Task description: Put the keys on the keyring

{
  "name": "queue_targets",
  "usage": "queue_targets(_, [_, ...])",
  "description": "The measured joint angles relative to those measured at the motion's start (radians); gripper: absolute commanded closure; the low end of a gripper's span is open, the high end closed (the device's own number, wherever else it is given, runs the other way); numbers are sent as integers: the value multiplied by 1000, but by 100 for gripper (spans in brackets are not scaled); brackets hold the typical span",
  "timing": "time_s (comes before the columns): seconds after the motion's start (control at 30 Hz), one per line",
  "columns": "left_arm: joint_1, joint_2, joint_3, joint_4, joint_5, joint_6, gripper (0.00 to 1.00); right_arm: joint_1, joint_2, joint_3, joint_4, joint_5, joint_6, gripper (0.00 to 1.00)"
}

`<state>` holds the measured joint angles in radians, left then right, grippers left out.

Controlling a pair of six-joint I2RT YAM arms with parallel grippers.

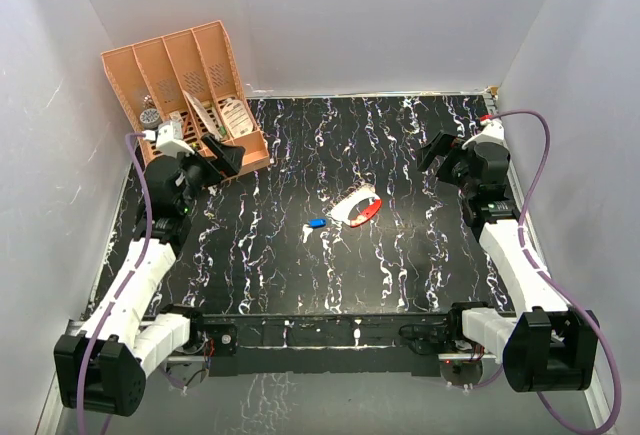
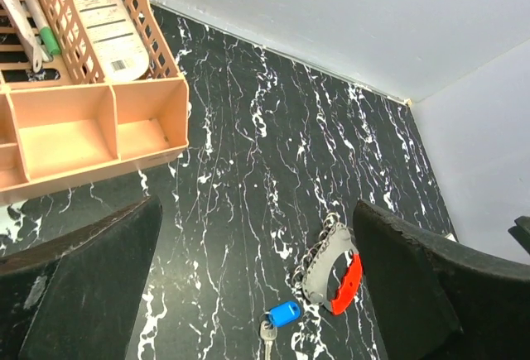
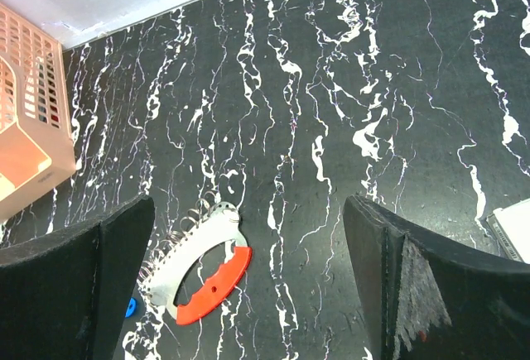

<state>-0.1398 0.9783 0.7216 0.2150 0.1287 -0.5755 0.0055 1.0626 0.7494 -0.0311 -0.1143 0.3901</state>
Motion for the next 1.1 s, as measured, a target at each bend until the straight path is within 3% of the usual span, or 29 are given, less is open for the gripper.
queue_targets(0.3, [0,-81,-47,16,-13,16,1,0,-3,0,-1,-6,-4,2])
queue_targets(0.53, [0,-85,-47,48,39,17,1,21,24,14,-19,-74,-36,9])
queue_targets(0.7, [-37,-5,-47,30,52,30,3,205,142,48,-30,-84,-66,14])
queue_targets(0.83, [-94,34,-44,-19,27,43,9,373,237,66,-56,-63,-79,30])
queue_targets(1.0, [-180,66,-41,-40,11,39,17,470,295,69,-72,-55,-71,39])
queue_targets(1.1, [-230,69,-41,-40,-3,32,20,520,319,74,-70,-45,-65,40])
